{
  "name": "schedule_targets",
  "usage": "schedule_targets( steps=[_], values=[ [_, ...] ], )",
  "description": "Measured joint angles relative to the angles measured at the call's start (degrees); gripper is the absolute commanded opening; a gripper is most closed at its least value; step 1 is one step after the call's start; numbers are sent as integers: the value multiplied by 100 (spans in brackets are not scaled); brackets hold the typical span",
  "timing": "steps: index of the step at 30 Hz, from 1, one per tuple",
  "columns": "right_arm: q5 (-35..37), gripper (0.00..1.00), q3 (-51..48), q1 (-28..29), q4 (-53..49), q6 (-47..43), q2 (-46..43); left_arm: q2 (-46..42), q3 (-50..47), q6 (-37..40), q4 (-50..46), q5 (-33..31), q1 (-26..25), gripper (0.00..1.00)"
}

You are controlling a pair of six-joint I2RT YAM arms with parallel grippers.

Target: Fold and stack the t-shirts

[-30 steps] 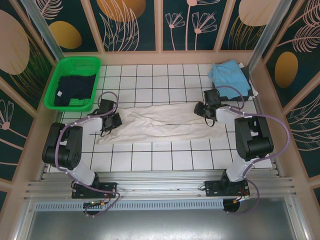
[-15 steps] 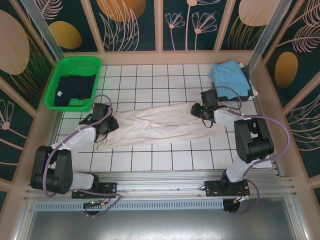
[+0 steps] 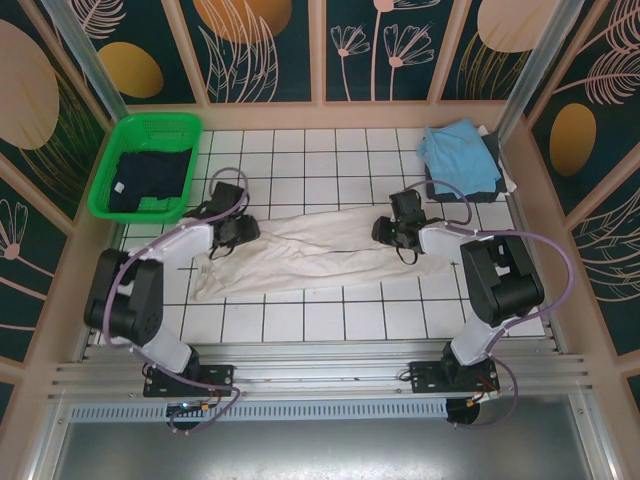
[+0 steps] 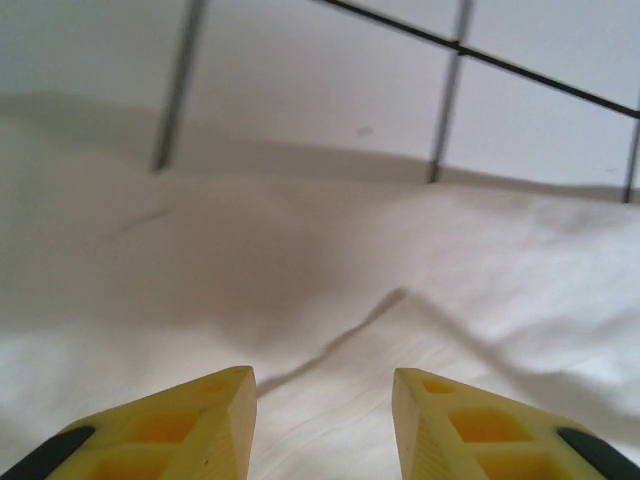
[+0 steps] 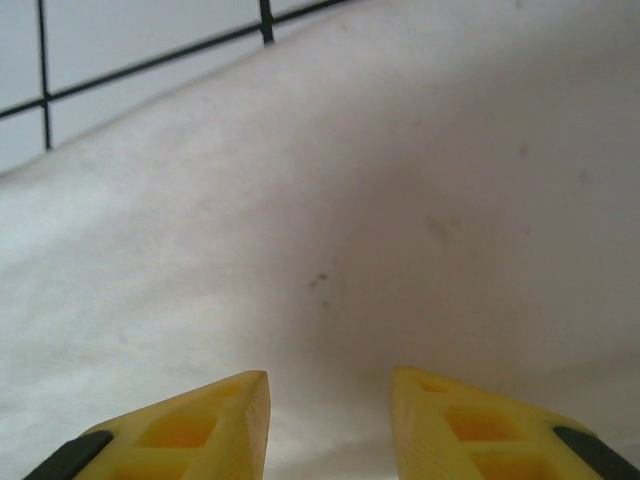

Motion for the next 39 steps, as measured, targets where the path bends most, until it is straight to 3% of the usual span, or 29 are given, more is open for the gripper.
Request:
schedule_targets(
  steps=[4, 8, 10, 19, 39],
  values=[
    [0, 37, -87, 0, 4, 0, 9, 802, 461, 72, 66, -13, -160, 38],
    [0, 37, -111, 0, 46, 0, 9, 1032, 470, 107, -46, -109, -173, 11],
    [0, 37, -111, 0, 57, 2, 9, 981, 470, 76, -57, -136, -179, 5],
    [-4, 37, -214, -33, 243, 2, 9, 350, 330, -2, -243, -317, -238, 0],
    [-201, 37, -446, -129, 586, 0, -83, -1040, -769, -909, -173, -81, -1032, 0]
  ],
)
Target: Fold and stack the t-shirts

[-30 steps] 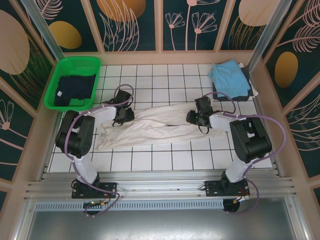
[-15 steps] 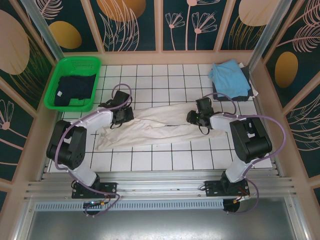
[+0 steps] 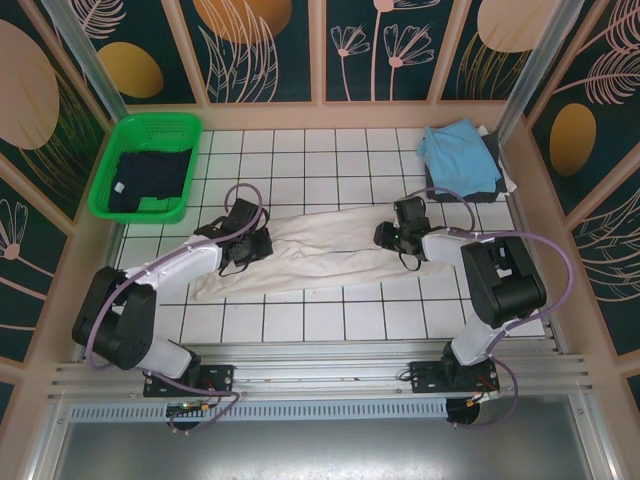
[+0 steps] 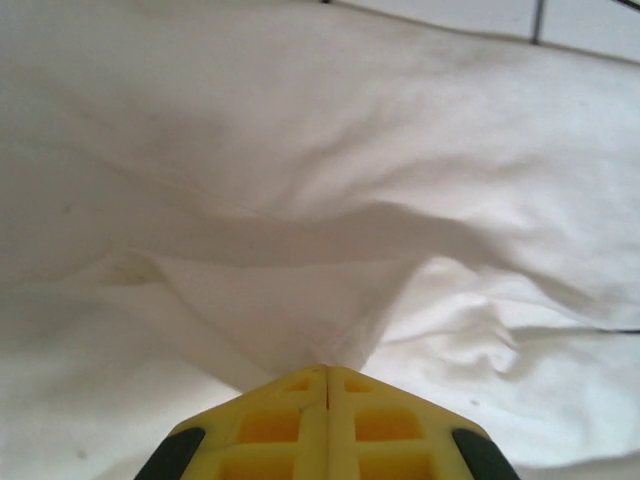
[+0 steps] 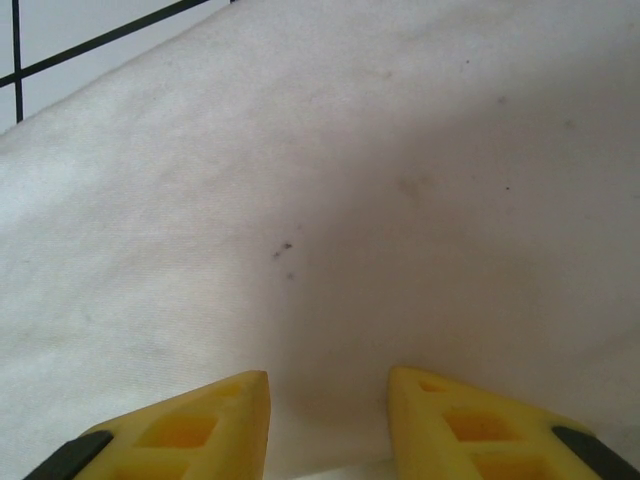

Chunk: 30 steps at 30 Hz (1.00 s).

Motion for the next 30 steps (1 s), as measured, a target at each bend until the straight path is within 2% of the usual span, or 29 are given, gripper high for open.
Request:
schedule_targets(
  steps=[8, 12, 17, 20, 25, 27, 30],
  values=[
    [-114, 37, -111, -39, 173, 0, -35, -76, -553, -903, 570, 295, -459, 0],
    [-247, 37, -254, -83, 289, -4, -127, -68, -584, -1432, 820, 313, -868, 0],
    [-352, 37, -398, -109, 341, -26, -262, -103, -820, -2048, 1202, 308, -1281, 18],
    [-417, 37, -463, -109, 363, -24, -317, -186, -1043, -2295, 1266, 313, -1403, 24],
    [-459, 37, -494, -109, 358, -22, -420, -675, -1360, -2538, 1117, 177, -1421, 49],
    [-461, 37, -498, -96, 358, -22, -525, -844, -1285, -2485, 997, -2, -1412, 54],
    [-422, 38, -496, -59, 363, -22, -636, -905, -986, -2295, 778, -275, -1244, 54]
  ],
)
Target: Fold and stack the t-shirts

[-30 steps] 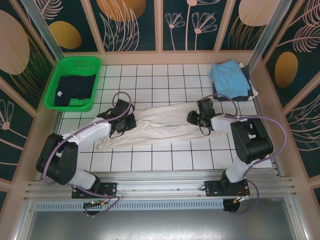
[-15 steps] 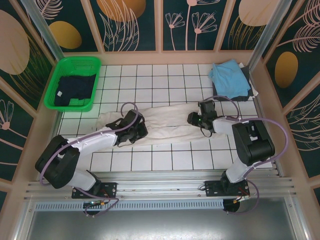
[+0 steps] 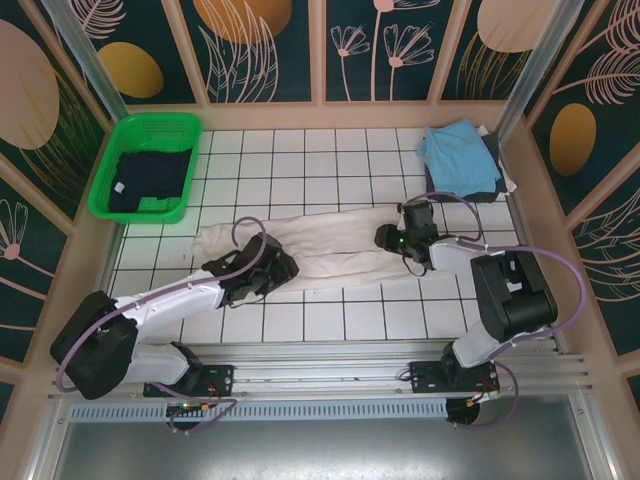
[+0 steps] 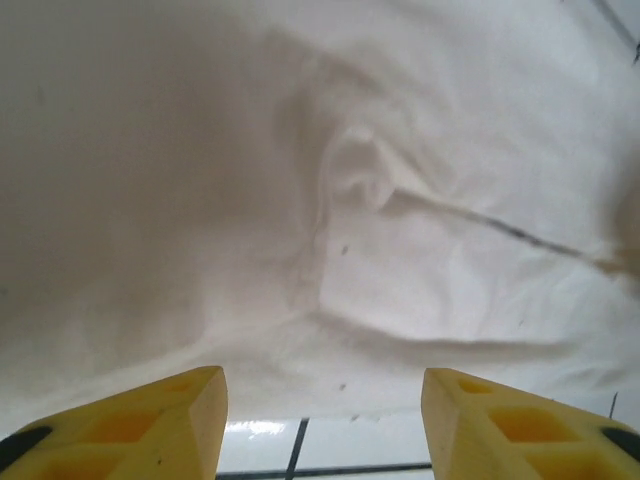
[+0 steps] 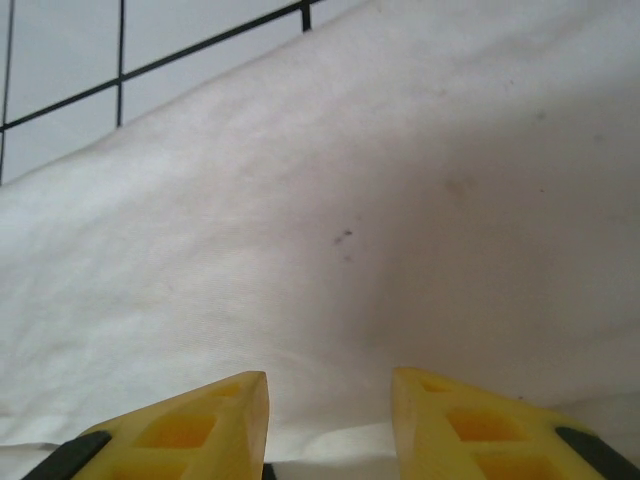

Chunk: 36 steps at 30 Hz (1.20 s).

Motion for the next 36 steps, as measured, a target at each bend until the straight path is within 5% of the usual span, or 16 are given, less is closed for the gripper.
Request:
schedule_targets(
  steps=[5, 10, 17, 25, 29, 36],
  values=[
    [319, 37, 243, 37, -79, 0, 313, 365, 332, 542, 11, -293, 1012, 54],
    [713, 38, 341, 26, -201, 131, 577, 1775, 970, 1099, 17, -516, 1633, 49],
    [1156, 38, -151, 212, -407, 636, 50, 3762, 2905, 1912, 42, -584, 1808, 46],
    [1521, 41, -789, 1926, -1799, 1532, -1325, 5956, 6175, 3152, -155, -26, 1851, 49],
    [1628, 41, -802, 2151, -2087, 1582, -2039, 6905, 7753, 3567, -385, 481, 1851, 51],
    [1714, 40, -131, 2940, -1934, 1366, -857, 7517, 8732, 3792, -350, 1305, 1851, 55]
  ],
)
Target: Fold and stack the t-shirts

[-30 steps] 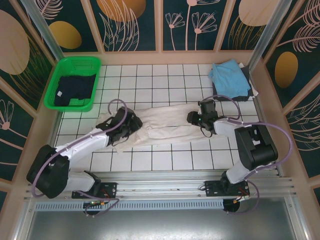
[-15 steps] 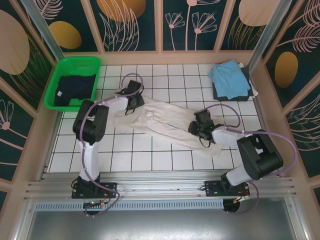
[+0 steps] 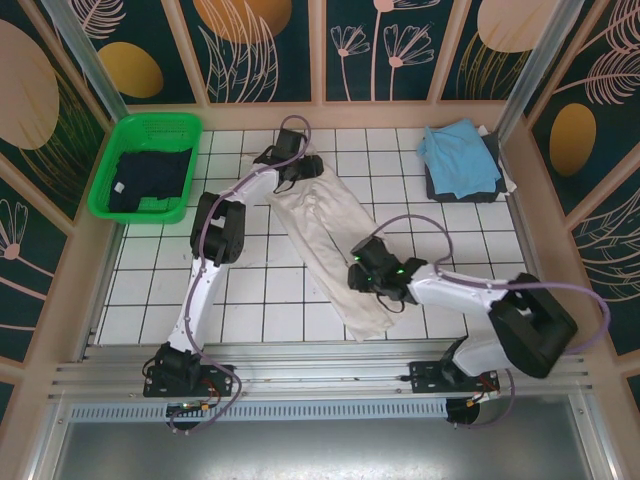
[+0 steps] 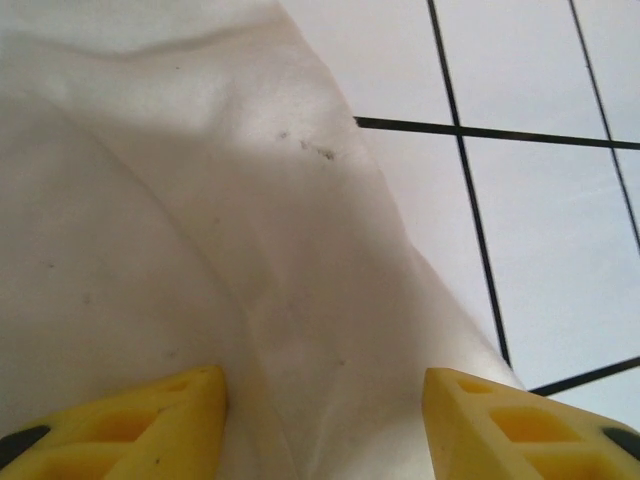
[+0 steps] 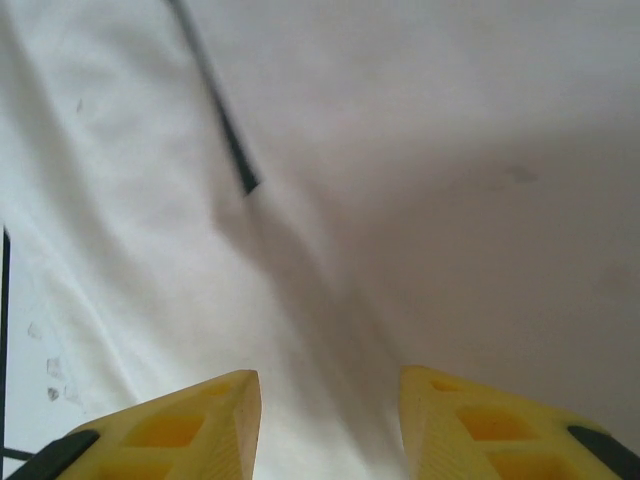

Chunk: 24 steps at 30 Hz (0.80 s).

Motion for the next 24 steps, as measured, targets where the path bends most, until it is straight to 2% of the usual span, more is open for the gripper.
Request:
schedule_targets(
  steps=[4, 9, 16, 20, 24],
  values=[
    [68, 39, 98, 280, 90, -2, 581, 166, 210, -9, 114, 361, 15, 55],
    [188, 39, 352, 822, 247, 284, 868, 544, 732, -118, 350, 898, 15, 56],
    [-42, 40, 1248, 1526, 332, 549, 1486, 846, 1241, -304, 466, 1523, 9, 61],
    [52, 40, 1486, 1491, 278, 520, 1329, 824, 1248, -280, 446, 1600, 4, 64],
    [317, 40, 1373, 1182, 164, 503, 1029, 573, 1108, -160, 313, 1506, 7, 67]
  ],
)
